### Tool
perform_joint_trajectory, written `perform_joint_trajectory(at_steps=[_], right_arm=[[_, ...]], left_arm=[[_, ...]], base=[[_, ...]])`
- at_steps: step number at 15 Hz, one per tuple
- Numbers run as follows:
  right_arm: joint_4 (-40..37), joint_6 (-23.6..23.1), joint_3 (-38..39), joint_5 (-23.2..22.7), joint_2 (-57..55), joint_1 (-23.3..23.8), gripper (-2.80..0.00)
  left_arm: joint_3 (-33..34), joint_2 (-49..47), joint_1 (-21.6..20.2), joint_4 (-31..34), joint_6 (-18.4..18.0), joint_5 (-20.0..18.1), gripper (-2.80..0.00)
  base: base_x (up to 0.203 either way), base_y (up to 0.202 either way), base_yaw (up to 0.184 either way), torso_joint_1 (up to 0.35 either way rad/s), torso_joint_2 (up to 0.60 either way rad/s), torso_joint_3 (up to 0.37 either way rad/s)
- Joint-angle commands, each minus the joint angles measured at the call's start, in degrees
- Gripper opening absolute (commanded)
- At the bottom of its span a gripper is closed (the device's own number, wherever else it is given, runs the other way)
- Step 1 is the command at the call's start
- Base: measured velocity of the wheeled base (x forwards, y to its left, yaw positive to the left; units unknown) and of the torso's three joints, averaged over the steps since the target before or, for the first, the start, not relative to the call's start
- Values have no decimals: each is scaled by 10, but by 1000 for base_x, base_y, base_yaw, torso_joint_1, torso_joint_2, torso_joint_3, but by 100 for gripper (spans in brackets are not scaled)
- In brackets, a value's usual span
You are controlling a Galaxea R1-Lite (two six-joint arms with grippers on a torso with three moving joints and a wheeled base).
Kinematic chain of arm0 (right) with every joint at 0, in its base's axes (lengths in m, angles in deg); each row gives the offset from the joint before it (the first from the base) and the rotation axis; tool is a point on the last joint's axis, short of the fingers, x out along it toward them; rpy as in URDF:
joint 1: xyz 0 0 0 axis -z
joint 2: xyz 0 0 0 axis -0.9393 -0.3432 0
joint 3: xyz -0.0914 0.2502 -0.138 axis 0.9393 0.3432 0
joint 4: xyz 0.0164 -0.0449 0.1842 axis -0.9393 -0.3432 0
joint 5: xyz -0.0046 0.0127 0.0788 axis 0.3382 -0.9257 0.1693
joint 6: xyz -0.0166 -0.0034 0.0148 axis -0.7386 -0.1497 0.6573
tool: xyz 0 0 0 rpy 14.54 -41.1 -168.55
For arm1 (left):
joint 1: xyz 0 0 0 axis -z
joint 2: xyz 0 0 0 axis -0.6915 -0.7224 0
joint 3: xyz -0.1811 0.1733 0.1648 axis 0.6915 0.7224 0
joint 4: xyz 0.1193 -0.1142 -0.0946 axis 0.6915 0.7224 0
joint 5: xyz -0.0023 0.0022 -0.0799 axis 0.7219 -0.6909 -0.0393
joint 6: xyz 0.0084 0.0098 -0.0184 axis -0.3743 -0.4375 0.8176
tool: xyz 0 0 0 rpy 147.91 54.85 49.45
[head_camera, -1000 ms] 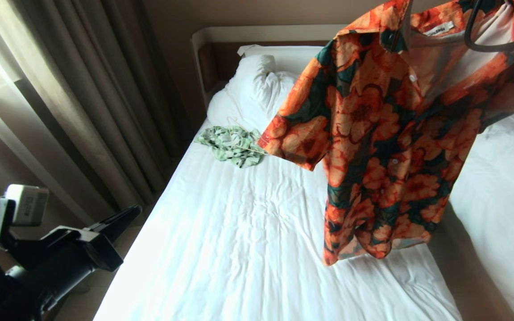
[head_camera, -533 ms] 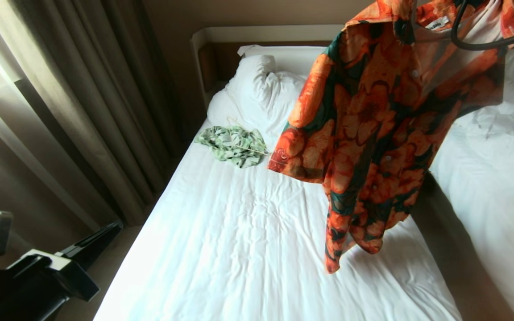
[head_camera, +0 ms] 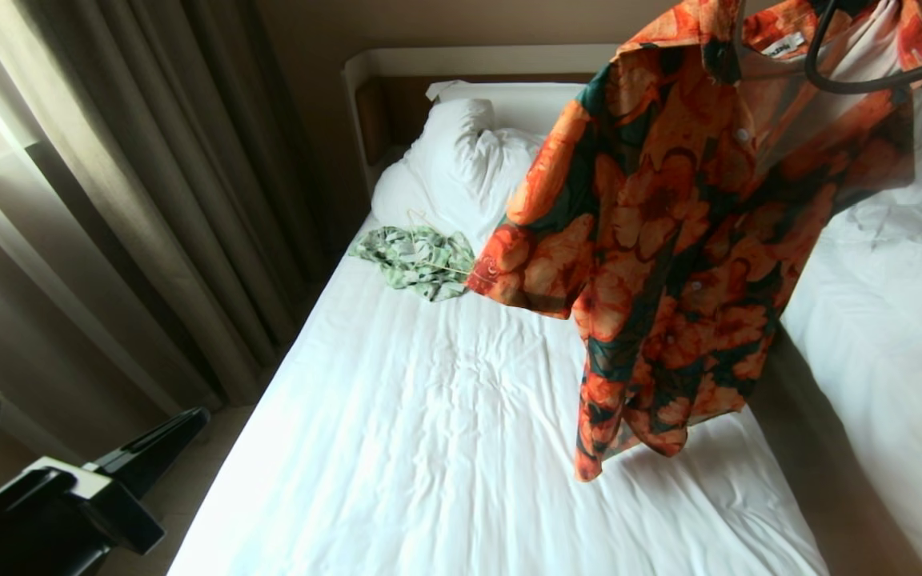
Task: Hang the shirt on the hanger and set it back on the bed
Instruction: Take the clothes hanger out of the clothes
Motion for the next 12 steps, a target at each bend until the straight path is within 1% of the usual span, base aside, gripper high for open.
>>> perform_joint_trajectory(at_steps=[1,12], right_arm=[[1,-2,0,1,1,0,-280],[1,-10,0,1,5,0,-280]], left_arm=[[0,-1,0,-4,0,-1,-280],[-1,1,0,-4,0,-1,-280]], base=[[0,0,0,0,0,0],[0,0,0,0,0,0]])
